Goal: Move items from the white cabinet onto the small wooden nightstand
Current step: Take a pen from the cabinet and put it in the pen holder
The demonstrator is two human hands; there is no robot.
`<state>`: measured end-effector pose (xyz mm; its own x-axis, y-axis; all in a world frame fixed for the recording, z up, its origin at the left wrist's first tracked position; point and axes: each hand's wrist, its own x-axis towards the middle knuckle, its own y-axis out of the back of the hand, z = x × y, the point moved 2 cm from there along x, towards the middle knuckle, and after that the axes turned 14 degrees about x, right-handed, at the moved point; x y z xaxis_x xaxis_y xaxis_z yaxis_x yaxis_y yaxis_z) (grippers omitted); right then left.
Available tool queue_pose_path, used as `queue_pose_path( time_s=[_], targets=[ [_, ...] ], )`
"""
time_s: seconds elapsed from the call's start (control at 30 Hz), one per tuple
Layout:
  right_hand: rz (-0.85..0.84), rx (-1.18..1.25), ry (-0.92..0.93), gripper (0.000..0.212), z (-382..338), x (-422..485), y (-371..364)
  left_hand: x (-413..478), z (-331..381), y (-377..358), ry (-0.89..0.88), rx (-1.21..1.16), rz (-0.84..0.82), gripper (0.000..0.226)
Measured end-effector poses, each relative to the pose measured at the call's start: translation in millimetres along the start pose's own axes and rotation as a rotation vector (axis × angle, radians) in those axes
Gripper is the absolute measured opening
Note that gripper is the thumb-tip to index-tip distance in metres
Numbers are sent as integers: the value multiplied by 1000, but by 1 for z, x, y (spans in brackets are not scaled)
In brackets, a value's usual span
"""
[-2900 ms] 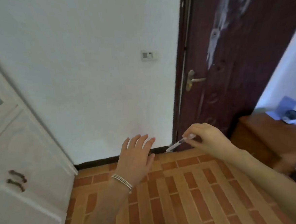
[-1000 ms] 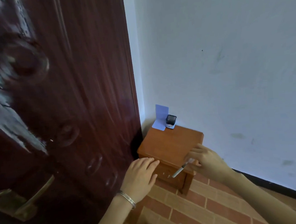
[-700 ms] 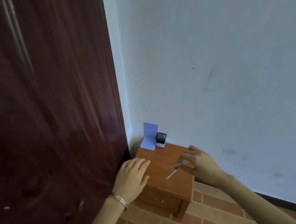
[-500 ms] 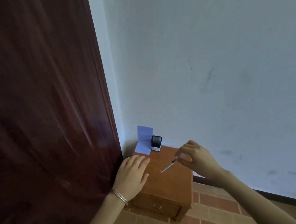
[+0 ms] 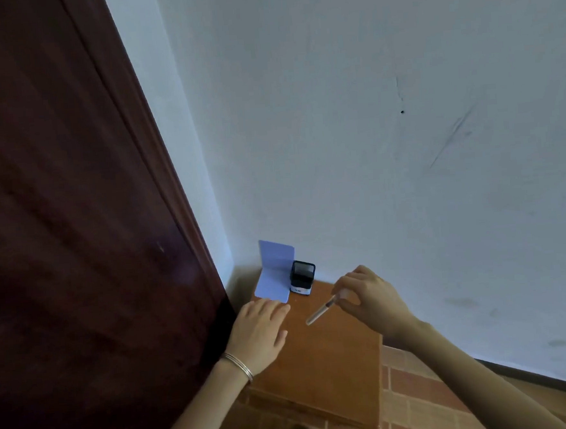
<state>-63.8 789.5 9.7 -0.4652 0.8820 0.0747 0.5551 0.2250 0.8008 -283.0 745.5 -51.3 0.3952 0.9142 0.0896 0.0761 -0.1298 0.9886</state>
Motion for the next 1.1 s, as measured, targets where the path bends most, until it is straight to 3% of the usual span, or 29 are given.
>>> queue_pose_path(
  time_s=[0.27,0.43,0.7,1.1],
  targets=[
    [10,48,-151,6,63,76,-47,69,-29,-106,49,-44,-269,41],
    [52,66,-225,9,106,115,-88,97,-41,-183,6,-6,-331,51],
    [275,317,-417,4,194,155,-147,130,-43,-304,-17,26,-467,58],
    [299,414,-645,9,249,175,-227,143,-41,-379,-56,54,-570,58]
  ],
)
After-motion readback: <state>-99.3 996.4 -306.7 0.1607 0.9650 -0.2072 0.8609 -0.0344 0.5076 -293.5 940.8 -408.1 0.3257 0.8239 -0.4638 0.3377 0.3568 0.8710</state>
